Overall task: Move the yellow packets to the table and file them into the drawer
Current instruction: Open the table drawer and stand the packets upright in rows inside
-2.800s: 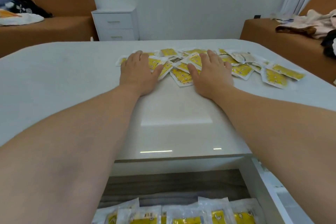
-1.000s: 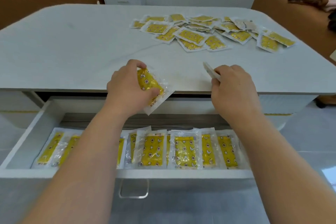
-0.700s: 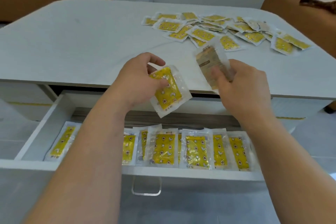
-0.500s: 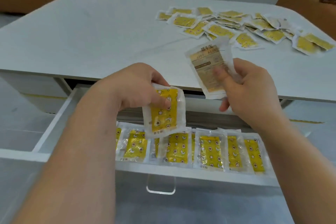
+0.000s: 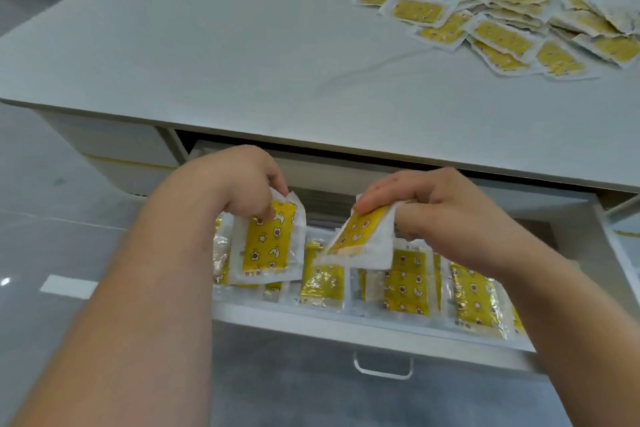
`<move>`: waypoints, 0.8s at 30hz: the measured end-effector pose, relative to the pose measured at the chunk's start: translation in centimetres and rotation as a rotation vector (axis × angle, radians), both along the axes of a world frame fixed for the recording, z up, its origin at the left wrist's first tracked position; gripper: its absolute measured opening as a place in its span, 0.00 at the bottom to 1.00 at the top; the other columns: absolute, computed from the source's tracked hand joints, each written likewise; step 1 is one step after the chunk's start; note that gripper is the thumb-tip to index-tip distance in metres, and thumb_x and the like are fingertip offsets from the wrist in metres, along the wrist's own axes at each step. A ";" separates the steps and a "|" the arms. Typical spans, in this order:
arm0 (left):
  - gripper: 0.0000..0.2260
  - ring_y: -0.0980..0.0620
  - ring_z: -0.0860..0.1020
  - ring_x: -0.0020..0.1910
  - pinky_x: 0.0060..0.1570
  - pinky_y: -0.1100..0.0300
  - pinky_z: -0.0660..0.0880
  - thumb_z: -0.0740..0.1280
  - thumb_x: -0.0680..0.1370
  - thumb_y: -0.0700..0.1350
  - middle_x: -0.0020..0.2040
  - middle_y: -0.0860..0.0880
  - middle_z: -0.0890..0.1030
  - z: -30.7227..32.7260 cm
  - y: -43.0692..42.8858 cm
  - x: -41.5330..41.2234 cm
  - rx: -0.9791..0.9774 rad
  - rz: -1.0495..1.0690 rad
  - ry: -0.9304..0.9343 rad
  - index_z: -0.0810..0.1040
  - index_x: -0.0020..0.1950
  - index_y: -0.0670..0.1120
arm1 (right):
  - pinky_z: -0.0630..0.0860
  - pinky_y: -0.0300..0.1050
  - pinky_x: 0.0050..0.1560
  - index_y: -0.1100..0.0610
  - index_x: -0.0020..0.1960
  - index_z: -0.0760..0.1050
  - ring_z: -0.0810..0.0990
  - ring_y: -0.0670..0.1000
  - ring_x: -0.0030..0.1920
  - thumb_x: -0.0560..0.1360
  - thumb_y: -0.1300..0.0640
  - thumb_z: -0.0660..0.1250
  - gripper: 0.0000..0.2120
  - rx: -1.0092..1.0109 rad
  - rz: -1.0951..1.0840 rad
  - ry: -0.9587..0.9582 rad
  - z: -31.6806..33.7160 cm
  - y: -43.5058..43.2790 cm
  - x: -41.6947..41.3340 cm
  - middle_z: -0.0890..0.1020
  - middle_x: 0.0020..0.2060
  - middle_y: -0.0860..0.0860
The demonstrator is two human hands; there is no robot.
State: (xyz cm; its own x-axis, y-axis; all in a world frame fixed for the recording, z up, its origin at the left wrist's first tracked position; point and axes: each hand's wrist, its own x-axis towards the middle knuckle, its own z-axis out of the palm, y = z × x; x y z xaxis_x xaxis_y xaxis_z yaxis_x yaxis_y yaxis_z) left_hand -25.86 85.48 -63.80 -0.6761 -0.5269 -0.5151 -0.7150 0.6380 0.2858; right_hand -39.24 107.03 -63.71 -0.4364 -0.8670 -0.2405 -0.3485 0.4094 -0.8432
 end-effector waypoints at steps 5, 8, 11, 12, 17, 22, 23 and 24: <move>0.15 0.49 0.79 0.52 0.46 0.58 0.74 0.75 0.76 0.42 0.51 0.52 0.79 -1.5 -2.4 1.6 -0.055 -0.061 -0.153 0.81 0.61 0.51 | 0.74 0.35 0.53 0.41 0.46 0.86 0.79 0.33 0.53 0.78 0.48 0.60 0.15 0.129 0.086 0.136 -1.2 -2.4 2.8 0.82 0.52 0.31; 0.14 0.47 0.79 0.53 0.45 0.58 0.75 0.71 0.78 0.39 0.53 0.49 0.80 -2.4 -3.5 2.5 -0.112 -0.087 -0.212 0.81 0.62 0.49 | 0.77 0.35 0.49 0.37 0.45 0.84 0.81 0.36 0.48 0.79 0.53 0.68 0.11 0.181 0.087 0.280 -1.5 -3.8 3.8 0.82 0.48 0.33; 0.16 0.47 0.81 0.54 0.49 0.56 0.79 0.65 0.77 0.36 0.56 0.48 0.82 -3.4 -4.1 2.6 -0.137 -0.112 -0.268 0.82 0.61 0.48 | 0.77 0.28 0.39 0.39 0.47 0.83 0.81 0.34 0.44 0.77 0.58 0.72 0.12 0.221 0.103 0.233 -1.1 -5.5 4.3 0.82 0.46 0.33; 0.17 0.47 0.81 0.53 0.49 0.56 0.79 0.64 0.76 0.35 0.56 0.47 0.82 -3.6 -4.2 2.5 -0.131 -0.104 -0.273 0.83 0.61 0.48 | 0.75 0.27 0.37 0.41 0.47 0.82 0.80 0.32 0.42 0.77 0.60 0.72 0.12 0.226 0.121 0.217 -1.1 -6.3 4.5 0.82 0.46 0.35; 0.18 0.45 0.79 0.59 0.61 0.52 0.77 0.62 0.78 0.36 0.62 0.45 0.79 -3.8 -4.3 2.5 -0.107 -0.144 -0.302 0.79 0.67 0.45 | 0.81 0.40 0.44 0.45 0.51 0.77 0.82 0.43 0.48 0.72 0.61 0.77 0.16 0.268 0.164 0.157 -1.9 -9.9 5.0 0.81 0.50 0.42; 0.08 0.45 0.74 0.45 0.52 0.53 0.76 0.61 0.79 0.35 0.38 0.47 0.70 -3.2 -4.6 2.3 -0.128 -0.201 -0.360 0.75 0.41 0.42 | 0.84 0.54 0.49 0.46 0.51 0.75 0.85 0.54 0.48 0.70 0.59 0.80 0.18 0.294 0.124 0.094 -3.9 -11.9 5.2 0.83 0.52 0.49; 0.07 0.46 0.74 0.46 0.51 0.54 0.76 0.61 0.79 0.35 0.39 0.47 0.71 -2.9 -4.8 2.3 -0.129 -0.219 -0.352 0.77 0.47 0.41 | 0.84 0.54 0.49 0.46 0.51 0.75 0.85 0.54 0.47 0.70 0.59 0.80 0.18 0.293 0.125 0.098 -4.4 -12.1 5.4 0.83 0.52 0.49; 0.08 0.46 0.74 0.47 0.50 0.55 0.76 0.61 0.79 0.34 0.43 0.46 0.74 -2.8 -5.0 2.3 -0.122 -0.223 -0.344 0.78 0.52 0.41 | 0.84 0.51 0.49 0.46 0.51 0.75 0.84 0.51 0.45 0.70 0.58 0.80 0.17 0.286 0.133 0.104 -5.0 -12.2 5.5 0.82 0.52 0.48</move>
